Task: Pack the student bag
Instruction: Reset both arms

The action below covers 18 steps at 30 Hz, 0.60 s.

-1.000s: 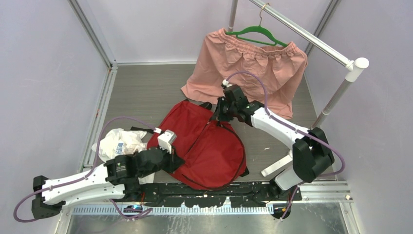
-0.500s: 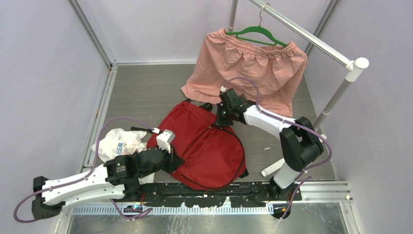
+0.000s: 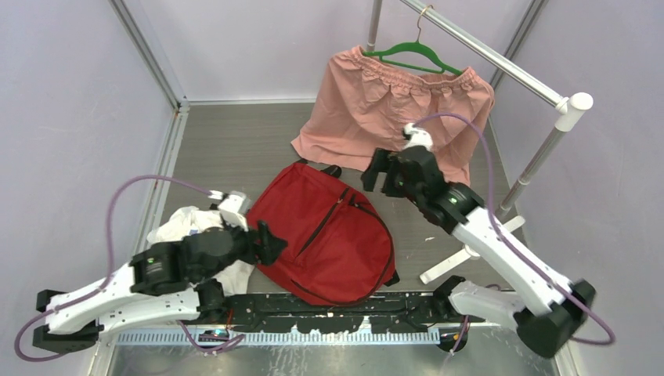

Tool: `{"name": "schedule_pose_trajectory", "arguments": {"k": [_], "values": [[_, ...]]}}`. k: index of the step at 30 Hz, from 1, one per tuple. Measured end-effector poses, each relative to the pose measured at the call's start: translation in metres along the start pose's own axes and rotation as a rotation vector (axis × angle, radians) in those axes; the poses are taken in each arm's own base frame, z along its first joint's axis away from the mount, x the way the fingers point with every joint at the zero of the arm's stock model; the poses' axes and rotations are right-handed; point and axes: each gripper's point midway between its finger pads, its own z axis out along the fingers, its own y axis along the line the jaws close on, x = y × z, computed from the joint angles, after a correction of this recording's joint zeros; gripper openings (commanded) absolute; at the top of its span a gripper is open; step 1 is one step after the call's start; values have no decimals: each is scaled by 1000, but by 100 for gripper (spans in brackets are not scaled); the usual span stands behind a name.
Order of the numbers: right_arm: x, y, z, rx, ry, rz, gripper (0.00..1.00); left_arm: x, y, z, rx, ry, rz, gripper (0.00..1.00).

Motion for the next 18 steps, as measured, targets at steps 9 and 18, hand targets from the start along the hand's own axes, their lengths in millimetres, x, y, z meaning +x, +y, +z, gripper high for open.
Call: {"name": "schedule_pose_trajectory", "arguments": {"k": [9,18], "values": [[6,-111,-94,335,-270,166,100,-35,30,-44,-59,-142,-77,80],[48,-165,-115,459,-336,292,100,7,60,-38,-135,-61,-83,80]]}}
